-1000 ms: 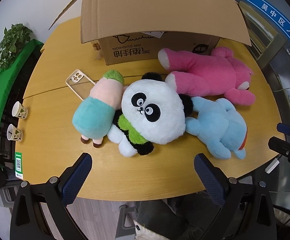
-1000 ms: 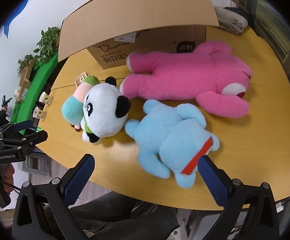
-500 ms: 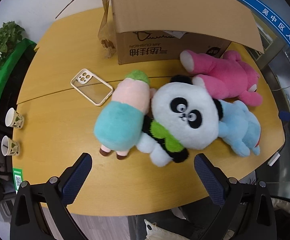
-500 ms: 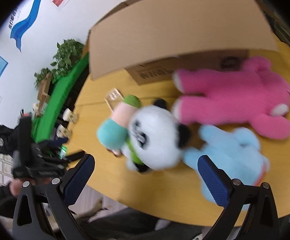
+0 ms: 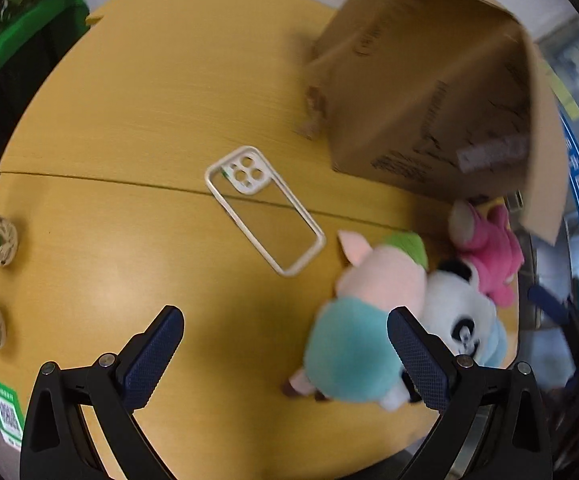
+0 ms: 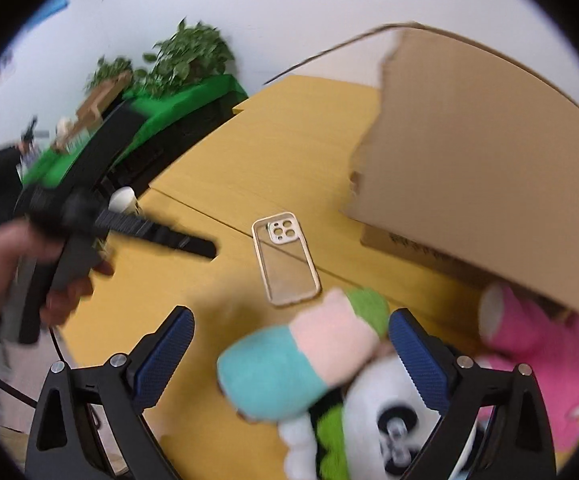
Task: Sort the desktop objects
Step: 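Move the left tool to the clear phone case and grasp its rim, then lift the phone case with the left tool and carry it into the box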
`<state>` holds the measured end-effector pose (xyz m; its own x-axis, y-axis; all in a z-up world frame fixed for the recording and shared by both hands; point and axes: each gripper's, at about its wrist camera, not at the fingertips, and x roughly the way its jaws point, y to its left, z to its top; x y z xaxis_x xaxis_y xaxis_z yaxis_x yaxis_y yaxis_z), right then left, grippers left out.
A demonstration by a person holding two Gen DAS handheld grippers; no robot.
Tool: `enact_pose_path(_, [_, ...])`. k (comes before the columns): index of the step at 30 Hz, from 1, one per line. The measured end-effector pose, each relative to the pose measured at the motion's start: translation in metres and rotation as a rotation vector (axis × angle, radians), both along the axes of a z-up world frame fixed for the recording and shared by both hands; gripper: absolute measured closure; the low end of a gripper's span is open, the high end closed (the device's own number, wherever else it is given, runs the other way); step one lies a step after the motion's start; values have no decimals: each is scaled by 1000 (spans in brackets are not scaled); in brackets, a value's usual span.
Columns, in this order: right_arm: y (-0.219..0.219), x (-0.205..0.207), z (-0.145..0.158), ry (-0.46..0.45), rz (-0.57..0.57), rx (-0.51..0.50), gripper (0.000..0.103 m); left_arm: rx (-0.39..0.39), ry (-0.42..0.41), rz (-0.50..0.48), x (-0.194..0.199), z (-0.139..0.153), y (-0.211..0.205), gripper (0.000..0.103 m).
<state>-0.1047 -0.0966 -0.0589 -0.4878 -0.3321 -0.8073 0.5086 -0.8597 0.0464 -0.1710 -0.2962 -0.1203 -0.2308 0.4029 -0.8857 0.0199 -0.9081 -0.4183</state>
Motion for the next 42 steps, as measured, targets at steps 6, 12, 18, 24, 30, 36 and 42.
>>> enact_pose_path(6, [-68, -8, -54, 109, 120, 200, 14, 78, -108, 40, -72, -59, -2, 2])
enact_pose_path(12, [-86, -50, -109, -15, 45, 252, 41, 127, -190, 45, -112, -104, 7, 13])
enact_pose_path(18, [-93, -85, -156, -201, 0, 224, 47, 169, -203, 67, -118, -117, 8, 12])
enact_pose_path(24, [-96, -92, -180, -313, -3, 274, 70, 183, -180, 91, -108, -118, 1, 33])
enact_pose_path(30, [-82, -89, -174, -291, 9, 307, 83, 221, -206, 153, -106, -129, -17, 95])
enact_pose_path(36, [-63, -71, -163, -316, 58, 256, 96, 303, -197, 136, -95, -131, -18, 95])
enact_pose_path(42, [-41, -43, -125, -265, 116, 168, 98, 334, -148, 120, -82, -106, -15, 95])
